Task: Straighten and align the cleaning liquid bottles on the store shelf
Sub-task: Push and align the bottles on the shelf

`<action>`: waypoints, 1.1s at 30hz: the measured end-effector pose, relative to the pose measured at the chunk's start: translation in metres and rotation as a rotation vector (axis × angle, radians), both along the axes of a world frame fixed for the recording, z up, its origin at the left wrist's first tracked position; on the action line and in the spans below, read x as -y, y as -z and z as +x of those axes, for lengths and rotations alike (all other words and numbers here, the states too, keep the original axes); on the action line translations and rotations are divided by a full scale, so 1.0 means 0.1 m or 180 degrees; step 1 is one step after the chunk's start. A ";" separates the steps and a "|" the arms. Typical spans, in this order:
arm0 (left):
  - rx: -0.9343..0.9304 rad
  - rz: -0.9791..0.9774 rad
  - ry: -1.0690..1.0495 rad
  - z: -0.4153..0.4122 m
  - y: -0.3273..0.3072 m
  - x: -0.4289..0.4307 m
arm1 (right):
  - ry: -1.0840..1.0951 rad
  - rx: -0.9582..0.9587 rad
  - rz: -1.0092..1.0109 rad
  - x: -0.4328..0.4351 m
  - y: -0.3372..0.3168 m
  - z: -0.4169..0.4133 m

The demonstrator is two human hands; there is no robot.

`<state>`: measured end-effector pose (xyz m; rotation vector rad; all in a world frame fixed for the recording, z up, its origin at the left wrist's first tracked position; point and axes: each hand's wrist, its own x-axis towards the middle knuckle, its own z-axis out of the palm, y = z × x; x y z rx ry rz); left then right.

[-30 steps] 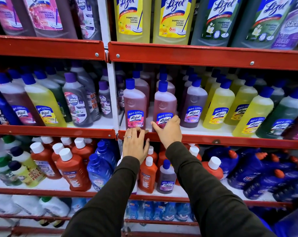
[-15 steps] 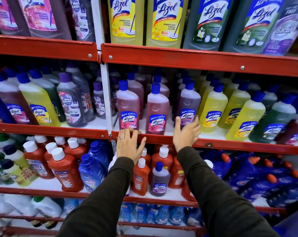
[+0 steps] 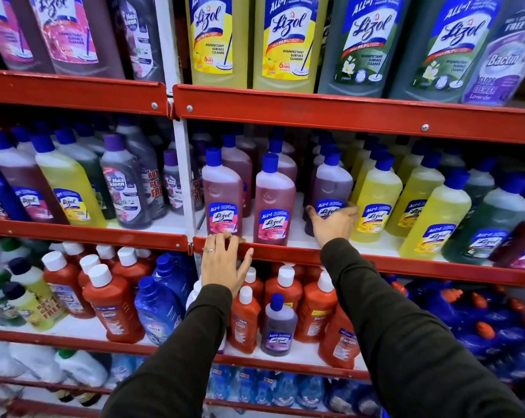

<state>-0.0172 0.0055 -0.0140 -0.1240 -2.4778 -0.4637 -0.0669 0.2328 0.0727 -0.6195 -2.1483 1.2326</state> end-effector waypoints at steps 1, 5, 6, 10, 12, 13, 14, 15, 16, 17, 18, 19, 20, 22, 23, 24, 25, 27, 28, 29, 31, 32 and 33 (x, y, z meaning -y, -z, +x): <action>0.0022 0.0002 -0.0001 0.00 0.00 0.00 | -0.0009 0.0011 0.0090 -0.01 0.01 0.01; 0.0041 0.0043 0.0016 0.00 0.00 0.00 | -0.0001 -0.0017 0.0282 0.00 0.05 0.09; 0.0040 0.0038 0.0016 0.01 0.00 0.00 | -0.0017 -0.0065 0.0305 0.00 0.07 0.13; 0.0027 0.0034 0.0007 0.01 -0.01 -0.01 | -0.0109 -0.0218 0.0371 -0.02 0.14 0.25; 0.0016 0.0048 0.0000 0.02 -0.02 -0.01 | -0.0163 -0.0306 0.0379 -0.03 0.18 0.29; 0.0020 0.0054 0.0004 0.02 -0.03 -0.01 | -0.0178 -0.0329 0.0393 -0.03 0.19 0.31; 0.0026 0.0062 0.0013 0.02 -0.03 -0.01 | -0.0187 -0.0337 0.0391 -0.02 0.20 0.34; 0.0033 0.0066 0.0021 0.02 -0.03 -0.01 | -0.0195 -0.0352 0.0381 -0.02 0.21 0.36; 0.0038 0.0066 0.0020 0.02 -0.03 -0.01 | -0.0202 -0.0362 0.0369 -0.01 0.21 0.38; 0.0043 0.0065 0.0012 0.02 -0.03 -0.01 | -0.0208 -0.0376 0.0361 -0.01 0.22 0.40; 0.0047 0.0069 0.0003 0.02 -0.03 -0.01 | -0.0220 -0.0374 0.0348 0.00 0.22 0.42; 0.0049 0.0080 -0.0009 0.02 -0.04 -0.01 | -0.0232 -0.0385 0.0351 0.00 0.22 0.43; 0.0053 0.0101 -0.0020 0.02 -0.04 -0.02 | -0.0242 -0.0403 0.0350 0.00 0.23 0.45; 0.0053 0.0146 -0.0037 0.03 -0.05 -0.04 | -0.0259 -0.0450 0.0340 0.00 0.26 0.46; 0.0050 0.0157 -0.0037 0.03 -0.06 -0.04 | -0.0265 -0.0473 0.0329 0.00 0.26 0.47; 0.0048 0.0157 -0.0033 0.03 -0.07 -0.04 | -0.0276 -0.0485 0.0309 0.00 0.26 0.47; 0.0042 0.0149 -0.0030 0.04 -0.07 -0.05 | -0.0296 -0.0493 0.0282 0.00 0.26 0.49; 0.0034 0.0152 -0.0032 0.06 -0.08 -0.05 | -0.0324 -0.0492 0.0248 -0.01 0.26 0.49; 0.0036 0.0159 -0.0029 0.06 -0.09 -0.05 | -0.0342 -0.0488 0.0231 -0.01 0.27 0.49; 0.0038 0.0163 -0.0030 0.06 -0.09 -0.05 | -0.0367 -0.0490 0.0211 -0.02 0.28 0.49; 0.0043 0.0158 -0.0049 0.06 -0.09 -0.06 | -0.0449 -0.0465 0.0158 -0.06 0.30 0.51; 0.0052 0.0154 -0.0061 0.06 -0.09 -0.06 | -0.0475 -0.0455 0.0163 -0.08 0.30 0.52; 0.0061 0.0148 -0.0067 0.05 -0.10 -0.07 | -0.0484 -0.0482 0.0192 -0.10 0.31 0.53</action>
